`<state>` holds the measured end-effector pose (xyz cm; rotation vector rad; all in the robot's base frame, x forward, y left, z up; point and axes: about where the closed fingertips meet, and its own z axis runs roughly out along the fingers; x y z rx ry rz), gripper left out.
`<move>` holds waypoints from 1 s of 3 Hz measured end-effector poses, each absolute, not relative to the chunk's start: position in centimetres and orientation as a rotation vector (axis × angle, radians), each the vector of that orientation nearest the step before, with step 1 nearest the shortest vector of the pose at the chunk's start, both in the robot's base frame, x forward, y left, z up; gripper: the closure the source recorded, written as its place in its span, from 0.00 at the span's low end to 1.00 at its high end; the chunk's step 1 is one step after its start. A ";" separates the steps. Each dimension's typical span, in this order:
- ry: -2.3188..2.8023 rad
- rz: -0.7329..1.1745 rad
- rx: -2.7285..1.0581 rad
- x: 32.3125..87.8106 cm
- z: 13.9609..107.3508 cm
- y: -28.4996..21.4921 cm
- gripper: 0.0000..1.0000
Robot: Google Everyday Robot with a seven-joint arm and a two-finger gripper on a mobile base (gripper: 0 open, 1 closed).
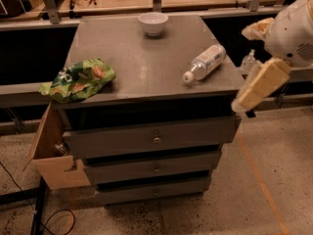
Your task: Move green rice chip bag near white bowl
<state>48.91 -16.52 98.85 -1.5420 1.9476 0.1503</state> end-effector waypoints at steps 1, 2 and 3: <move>1.763 0.363 -1.410 52.2 99.1 -10.4 0.00; 1.659 0.575 -1.296 53.5 98.8 -1.8 0.00; 1.667 0.673 -1.153 55.7 98.7 4.5 0.00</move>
Offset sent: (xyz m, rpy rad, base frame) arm 0.1031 0.2507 -0.0099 0.8208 -0.0471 -0.0399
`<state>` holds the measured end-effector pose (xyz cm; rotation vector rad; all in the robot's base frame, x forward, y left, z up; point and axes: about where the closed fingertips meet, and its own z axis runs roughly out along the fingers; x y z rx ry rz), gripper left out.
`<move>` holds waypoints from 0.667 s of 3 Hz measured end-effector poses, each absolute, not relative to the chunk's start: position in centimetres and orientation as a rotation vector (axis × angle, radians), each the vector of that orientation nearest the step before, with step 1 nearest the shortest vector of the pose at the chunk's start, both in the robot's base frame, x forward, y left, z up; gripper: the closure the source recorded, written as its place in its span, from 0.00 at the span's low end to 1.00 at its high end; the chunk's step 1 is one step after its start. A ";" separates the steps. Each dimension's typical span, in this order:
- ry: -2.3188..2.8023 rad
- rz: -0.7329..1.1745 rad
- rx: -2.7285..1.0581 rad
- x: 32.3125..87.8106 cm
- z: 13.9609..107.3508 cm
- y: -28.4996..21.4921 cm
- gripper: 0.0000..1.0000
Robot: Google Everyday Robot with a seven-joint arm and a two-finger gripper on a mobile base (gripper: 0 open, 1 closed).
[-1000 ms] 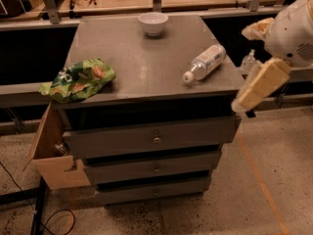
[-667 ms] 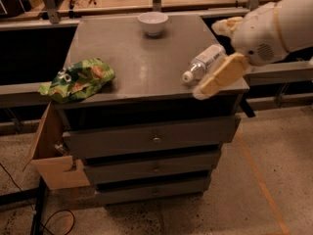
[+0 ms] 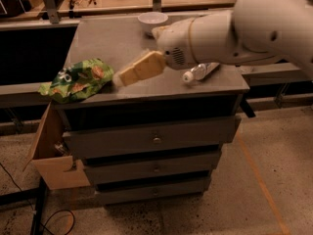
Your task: Move green rice chip bag near white bowl
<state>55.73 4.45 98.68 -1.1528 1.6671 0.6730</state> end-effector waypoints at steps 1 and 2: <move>1.650 0.643 -1.048 57.9 100.2 4.9 0.00; 1.684 0.578 -1.077 57.6 99.2 5.3 0.00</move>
Offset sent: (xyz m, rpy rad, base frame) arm 0.0130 0.0187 -0.0280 -0.1341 0.0210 -0.1447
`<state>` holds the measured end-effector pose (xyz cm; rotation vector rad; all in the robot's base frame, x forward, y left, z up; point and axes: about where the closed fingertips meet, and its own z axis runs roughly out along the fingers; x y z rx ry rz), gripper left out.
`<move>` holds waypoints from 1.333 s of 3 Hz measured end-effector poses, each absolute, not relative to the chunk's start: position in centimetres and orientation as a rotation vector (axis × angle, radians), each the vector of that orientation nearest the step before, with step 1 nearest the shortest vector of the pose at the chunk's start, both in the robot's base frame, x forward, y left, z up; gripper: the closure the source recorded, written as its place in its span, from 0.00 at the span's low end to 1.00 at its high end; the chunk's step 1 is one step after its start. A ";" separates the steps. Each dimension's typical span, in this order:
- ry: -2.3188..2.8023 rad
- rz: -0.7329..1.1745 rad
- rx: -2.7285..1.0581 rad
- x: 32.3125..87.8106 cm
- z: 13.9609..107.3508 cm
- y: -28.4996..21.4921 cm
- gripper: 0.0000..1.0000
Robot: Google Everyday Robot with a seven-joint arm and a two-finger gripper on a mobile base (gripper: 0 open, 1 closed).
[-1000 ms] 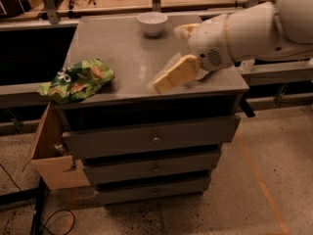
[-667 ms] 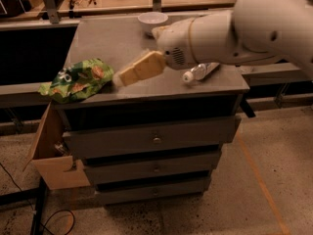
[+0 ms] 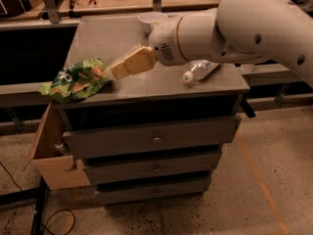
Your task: Move green rice chip bag near white bowl
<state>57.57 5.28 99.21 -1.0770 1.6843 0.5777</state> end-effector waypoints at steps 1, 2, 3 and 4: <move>1.747 0.535 -1.068 57.8 95.4 6.7 0.00; 1.759 0.497 -1.004 59.3 92.8 7.8 0.00; 1.686 0.494 -0.949 61.7 92.2 10.1 0.00; 1.650 0.523 -0.958 62.7 91.4 12.2 0.00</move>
Offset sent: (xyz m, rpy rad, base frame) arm 0.0407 0.0341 -0.0997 -0.0113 0.0075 -0.1893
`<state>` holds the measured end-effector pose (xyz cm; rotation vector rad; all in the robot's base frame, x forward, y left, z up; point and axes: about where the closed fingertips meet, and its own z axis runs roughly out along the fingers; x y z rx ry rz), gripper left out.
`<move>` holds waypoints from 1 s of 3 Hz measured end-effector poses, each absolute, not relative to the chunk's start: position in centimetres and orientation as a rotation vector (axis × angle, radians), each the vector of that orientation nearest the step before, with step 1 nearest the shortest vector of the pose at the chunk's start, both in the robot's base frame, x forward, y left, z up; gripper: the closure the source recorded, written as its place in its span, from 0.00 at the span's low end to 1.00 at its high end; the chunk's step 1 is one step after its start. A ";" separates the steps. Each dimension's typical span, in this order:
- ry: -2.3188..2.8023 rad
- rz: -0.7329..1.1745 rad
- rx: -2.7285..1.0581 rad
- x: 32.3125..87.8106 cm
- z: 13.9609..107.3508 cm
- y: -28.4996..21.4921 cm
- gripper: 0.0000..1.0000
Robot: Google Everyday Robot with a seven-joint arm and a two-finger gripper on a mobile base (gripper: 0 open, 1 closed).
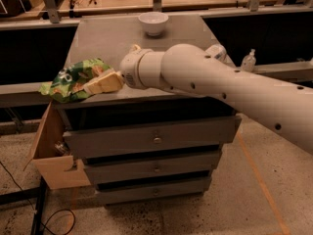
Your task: Move green rice chip bag near white bowl
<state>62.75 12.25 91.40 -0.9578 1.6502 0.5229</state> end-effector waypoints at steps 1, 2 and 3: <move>1.659 0.581 -0.965 64.2 89.1 14.2 0.00; 1.667 0.599 -0.933 66.6 87.4 14.6 0.00; 1.672 0.633 -0.921 68.3 86.0 15.3 0.19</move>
Offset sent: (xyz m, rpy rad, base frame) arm 0.0703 0.0227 -0.0618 0.0781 0.0653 -0.0100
